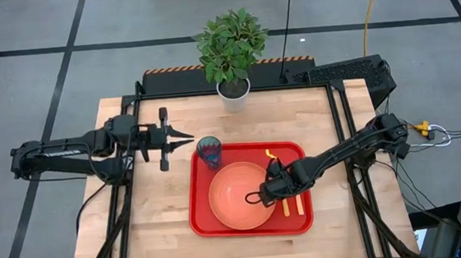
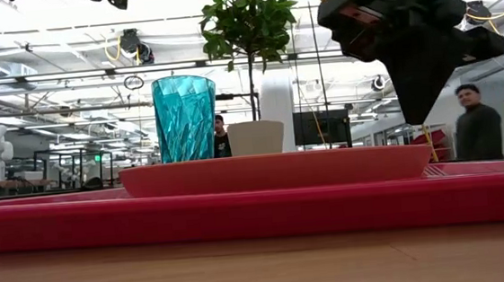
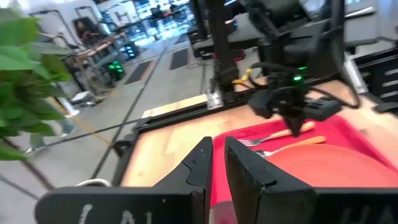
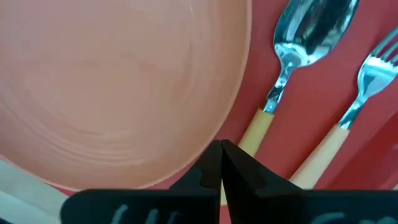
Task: Pick and place plate/cup/fork/spoon on tray
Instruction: Adjust the yellow spoon on the red tray
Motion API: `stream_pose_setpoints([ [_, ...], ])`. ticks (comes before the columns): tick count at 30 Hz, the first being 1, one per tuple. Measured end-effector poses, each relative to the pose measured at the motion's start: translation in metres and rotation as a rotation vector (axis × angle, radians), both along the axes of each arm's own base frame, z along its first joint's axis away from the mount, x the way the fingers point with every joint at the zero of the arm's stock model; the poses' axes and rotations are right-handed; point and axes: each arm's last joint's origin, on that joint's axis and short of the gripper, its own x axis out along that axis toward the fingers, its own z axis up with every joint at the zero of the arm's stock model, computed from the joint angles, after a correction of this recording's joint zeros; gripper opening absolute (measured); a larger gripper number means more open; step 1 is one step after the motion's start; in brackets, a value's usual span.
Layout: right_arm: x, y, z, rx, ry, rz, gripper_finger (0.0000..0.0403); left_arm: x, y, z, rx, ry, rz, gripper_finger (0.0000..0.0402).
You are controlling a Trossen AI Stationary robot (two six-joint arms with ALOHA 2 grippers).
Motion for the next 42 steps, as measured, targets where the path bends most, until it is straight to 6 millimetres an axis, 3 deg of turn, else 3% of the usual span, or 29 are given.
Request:
stream_pose_setpoints([
  [15, -0.01, 0.018, -0.005, 0.008, 0.061, -0.229, 0.0, -0.003, 0.025, 0.005, 0.076, -0.047, 0.148, 0.0047],
  [20, -0.008, 0.025, -0.019, 0.031, 0.124, -0.24, 0.0, -0.005, 0.031, 0.005, 0.077, -0.046, 0.185, 0.0047],
  [29, -0.008, 0.025, -0.02, 0.048, 0.144, -0.288, 0.0, -0.007, 0.038, 0.003, 0.09, -0.021, 0.223, 0.0047],
  [37, 0.0, 0.028, -0.019, 0.067, 0.06, -0.138, 0.0, -0.01, 0.046, 0.001, 0.093, 0.007, 0.265, 0.0047],
  [42, 0.011, 0.032, -0.017, 0.06, -0.082, 0.082, 0.0, -0.011, 0.047, 0.0, 0.087, 0.013, 0.276, 0.0047],
])
